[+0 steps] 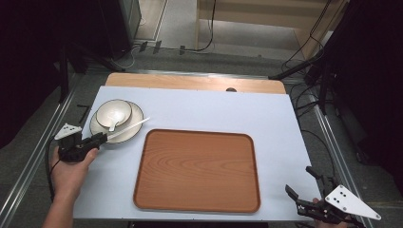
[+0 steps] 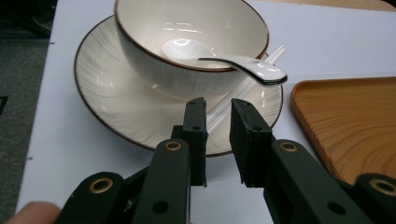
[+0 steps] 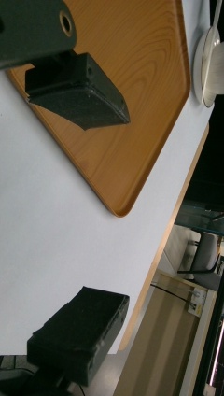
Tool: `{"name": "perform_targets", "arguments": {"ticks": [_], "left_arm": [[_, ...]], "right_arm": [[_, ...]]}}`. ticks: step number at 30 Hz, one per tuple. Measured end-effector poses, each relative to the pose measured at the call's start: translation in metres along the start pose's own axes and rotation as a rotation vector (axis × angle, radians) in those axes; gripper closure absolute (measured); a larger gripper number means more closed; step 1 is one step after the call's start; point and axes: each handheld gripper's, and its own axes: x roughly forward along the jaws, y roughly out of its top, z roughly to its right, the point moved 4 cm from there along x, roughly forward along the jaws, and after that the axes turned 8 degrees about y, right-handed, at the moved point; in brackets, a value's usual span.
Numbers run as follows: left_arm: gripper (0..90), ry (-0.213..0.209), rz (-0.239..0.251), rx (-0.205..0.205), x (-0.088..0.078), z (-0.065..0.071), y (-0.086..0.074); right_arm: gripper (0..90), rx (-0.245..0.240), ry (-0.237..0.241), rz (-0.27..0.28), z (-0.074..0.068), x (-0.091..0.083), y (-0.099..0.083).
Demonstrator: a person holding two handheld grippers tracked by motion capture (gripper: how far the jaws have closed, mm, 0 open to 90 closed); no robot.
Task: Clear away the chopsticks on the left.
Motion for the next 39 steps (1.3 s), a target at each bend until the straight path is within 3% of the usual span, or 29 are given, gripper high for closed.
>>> {"name": "perform_targets", "arguments": {"ticks": [5, 14, 32, 39], "left_arm": [[78.0, -0.012, -0.039, 0.020, -0.004, -0.013, 0.000], [79.4, -0.015, -0.079, 0.050, 0.000, -0.017, -0.006], [77.4, -0.019, -0.095, 0.076, 0.005, -0.011, -0.007], [76.7, -0.019, -0.111, 0.106, 0.009, -0.004, -0.006]], "right_arm": [[13.2, 0.005, 0.014, -0.007, -0.001, 0.001, -0.001], [13.2, 0.011, 0.021, -0.012, -0.002, 0.003, -0.001], [13.2, 0.011, 0.018, -0.016, -0.002, 0.003, -0.002], [13.2, 0.011, 0.017, -0.017, -0.002, 0.004, -0.002]]}}
